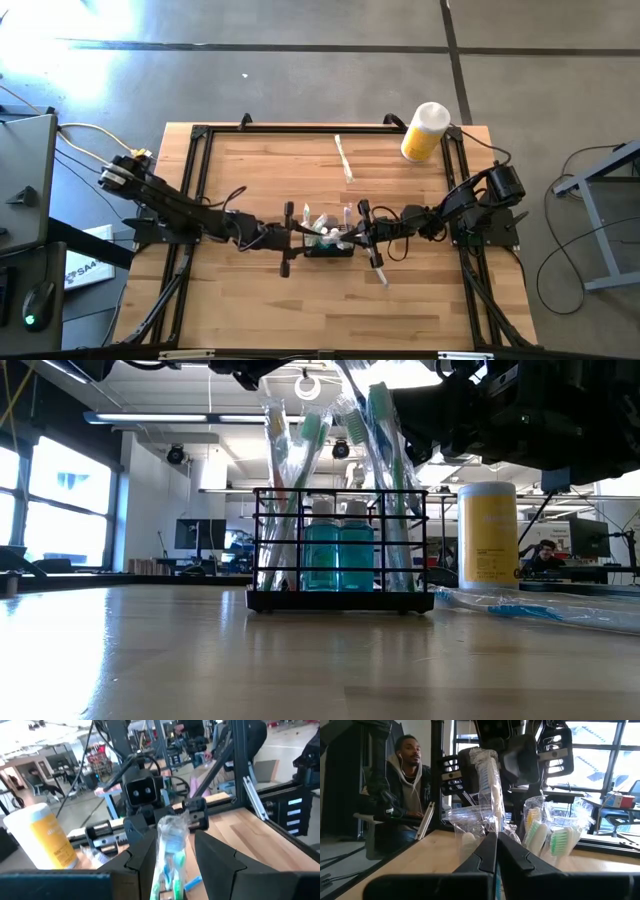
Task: Pick & Place toothbrushing station
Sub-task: Put the top blue toothbrush into the wire organizer
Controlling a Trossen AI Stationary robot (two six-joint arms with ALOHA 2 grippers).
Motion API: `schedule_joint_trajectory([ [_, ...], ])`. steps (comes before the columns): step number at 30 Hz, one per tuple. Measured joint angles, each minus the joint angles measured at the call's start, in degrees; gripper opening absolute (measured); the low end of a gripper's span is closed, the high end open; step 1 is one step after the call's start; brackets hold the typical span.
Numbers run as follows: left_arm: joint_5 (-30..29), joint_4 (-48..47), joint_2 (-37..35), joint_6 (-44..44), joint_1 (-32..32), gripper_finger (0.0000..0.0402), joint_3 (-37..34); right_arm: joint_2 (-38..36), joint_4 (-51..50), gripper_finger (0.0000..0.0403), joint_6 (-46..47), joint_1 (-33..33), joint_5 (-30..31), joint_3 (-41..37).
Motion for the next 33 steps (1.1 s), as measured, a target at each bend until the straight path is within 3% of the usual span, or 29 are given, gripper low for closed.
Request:
schedule_joint_trajectory([
  [14,0.55,3.0,1.14,0.95,1.76,0.013,0.0,0.0,0.0,0.0003,0.06,-0.44,0.04,0.0],
  [19,1.73,2.93,1.14,-2.86,3.06,0.0123,-0.01,0.0,-0.07,0.0003,0.03,-0.44,0.06,0.0],
  [23,2.38,2.93,1.14,-3.36,3.41,0.0088,0.0,0.0,-0.11,0.0003,0.02,-0.46,0.09,0.0],
  [28,3.45,2.86,1.14,-3.38,3.37,0.0012,0.0,-0.02,-0.34,0.0003,0.04,-0.39,0.01,-0.02],
  [33,4.57,0.41,1.14,-3.65,3.37,0.0002,1.35,-0.04,-0.56,0.0003,0.94,-0.37,0.7,-0.01],
])
